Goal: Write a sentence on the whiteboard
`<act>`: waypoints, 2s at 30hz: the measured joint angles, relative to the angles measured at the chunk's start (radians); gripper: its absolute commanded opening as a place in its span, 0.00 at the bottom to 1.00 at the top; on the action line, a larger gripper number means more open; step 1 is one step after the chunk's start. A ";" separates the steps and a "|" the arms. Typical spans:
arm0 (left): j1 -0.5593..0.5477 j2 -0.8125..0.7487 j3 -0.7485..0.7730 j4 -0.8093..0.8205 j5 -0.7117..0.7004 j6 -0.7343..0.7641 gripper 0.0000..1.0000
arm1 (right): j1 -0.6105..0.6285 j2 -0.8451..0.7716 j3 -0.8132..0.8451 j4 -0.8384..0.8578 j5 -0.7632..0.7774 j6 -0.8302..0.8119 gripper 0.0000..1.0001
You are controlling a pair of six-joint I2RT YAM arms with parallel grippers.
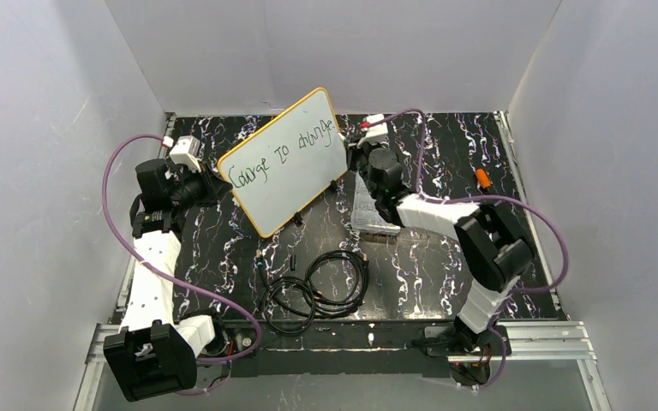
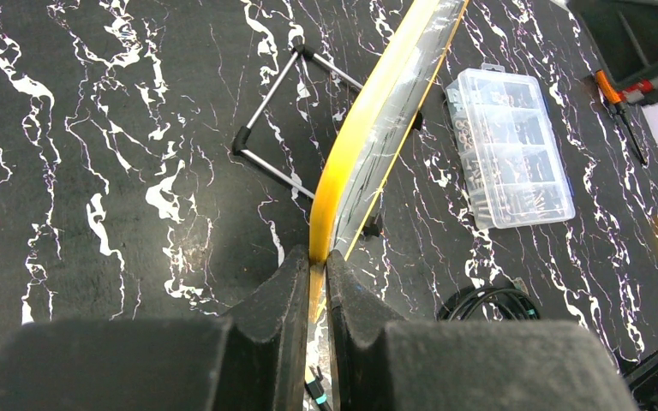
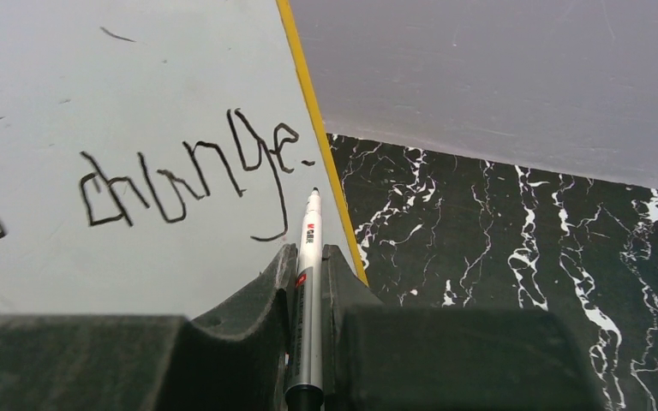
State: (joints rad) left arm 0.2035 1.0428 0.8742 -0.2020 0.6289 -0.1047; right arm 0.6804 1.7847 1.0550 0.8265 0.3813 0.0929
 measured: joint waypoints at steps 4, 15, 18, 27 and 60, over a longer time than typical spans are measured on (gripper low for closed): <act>0.000 0.000 0.000 0.000 0.000 -0.001 0.00 | 0.000 -0.139 -0.088 -0.056 -0.051 0.017 0.01; 0.000 0.000 0.000 0.000 0.003 -0.008 0.00 | 0.192 -0.333 -0.183 -0.102 -0.255 0.065 0.01; 0.000 0.000 0.000 0.000 0.008 -0.010 0.00 | 0.280 -0.292 -0.182 -0.116 -0.293 0.064 0.01; 0.000 0.000 0.000 0.001 0.009 -0.011 0.00 | 0.384 -0.113 -0.129 -0.133 -0.341 0.064 0.01; 0.000 0.001 0.000 0.001 0.012 -0.011 0.00 | 0.404 0.010 -0.054 -0.039 -0.201 0.068 0.01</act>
State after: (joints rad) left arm 0.2031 1.0435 0.8742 -0.2012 0.6407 -0.1154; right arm 1.0843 1.7947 1.0008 0.7876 0.1802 0.1612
